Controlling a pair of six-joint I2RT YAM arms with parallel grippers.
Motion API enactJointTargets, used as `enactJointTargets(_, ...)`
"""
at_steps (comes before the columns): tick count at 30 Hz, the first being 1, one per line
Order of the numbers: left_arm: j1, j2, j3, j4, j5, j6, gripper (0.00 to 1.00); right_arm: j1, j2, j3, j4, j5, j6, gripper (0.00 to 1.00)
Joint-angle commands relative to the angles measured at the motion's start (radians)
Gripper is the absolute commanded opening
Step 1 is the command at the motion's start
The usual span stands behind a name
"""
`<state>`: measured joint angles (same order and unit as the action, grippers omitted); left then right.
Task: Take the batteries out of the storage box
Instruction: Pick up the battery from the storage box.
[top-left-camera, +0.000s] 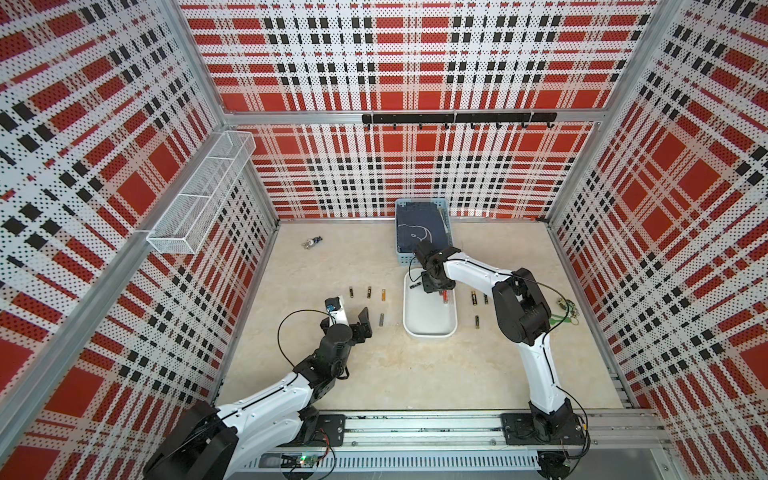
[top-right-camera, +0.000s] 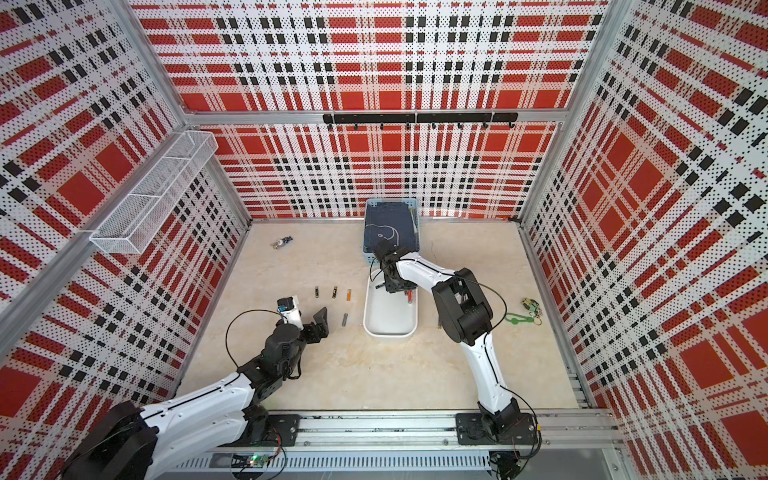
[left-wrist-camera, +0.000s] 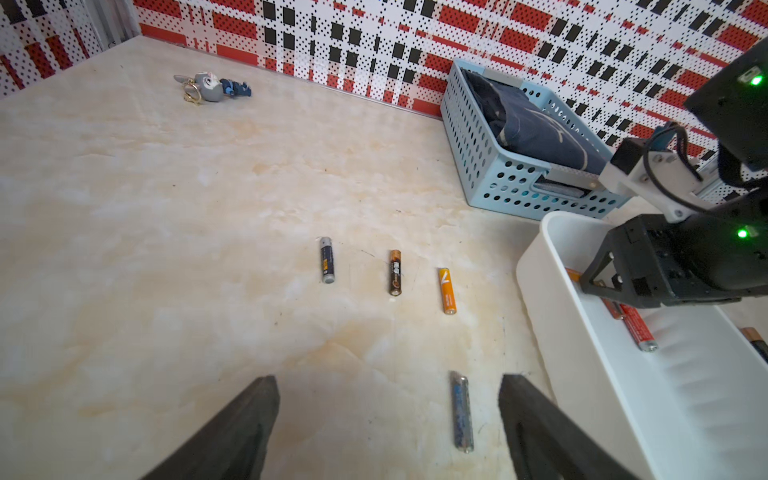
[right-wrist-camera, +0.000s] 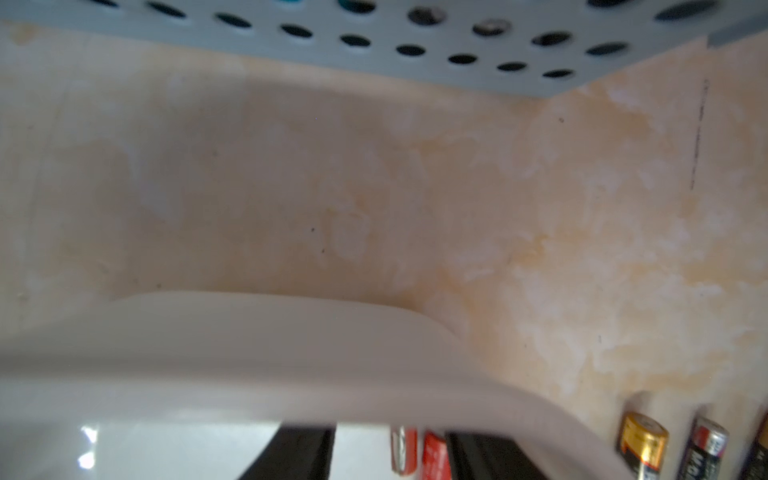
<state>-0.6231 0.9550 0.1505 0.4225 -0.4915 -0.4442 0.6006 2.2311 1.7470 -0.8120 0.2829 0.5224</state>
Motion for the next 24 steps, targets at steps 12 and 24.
enactJointTargets(12, 0.002, -0.025, -0.025, 0.079, -0.027, -0.001, 0.89, -0.004, 0.057, -0.028, 0.063, -0.16, 0.019, 0.14)
enactJointTargets(24, 0.002, 0.025, -0.002, 0.079, -0.025, 0.006, 0.9, 0.0, -0.015, -0.045, 0.018, -0.162, -0.002, 0.29)
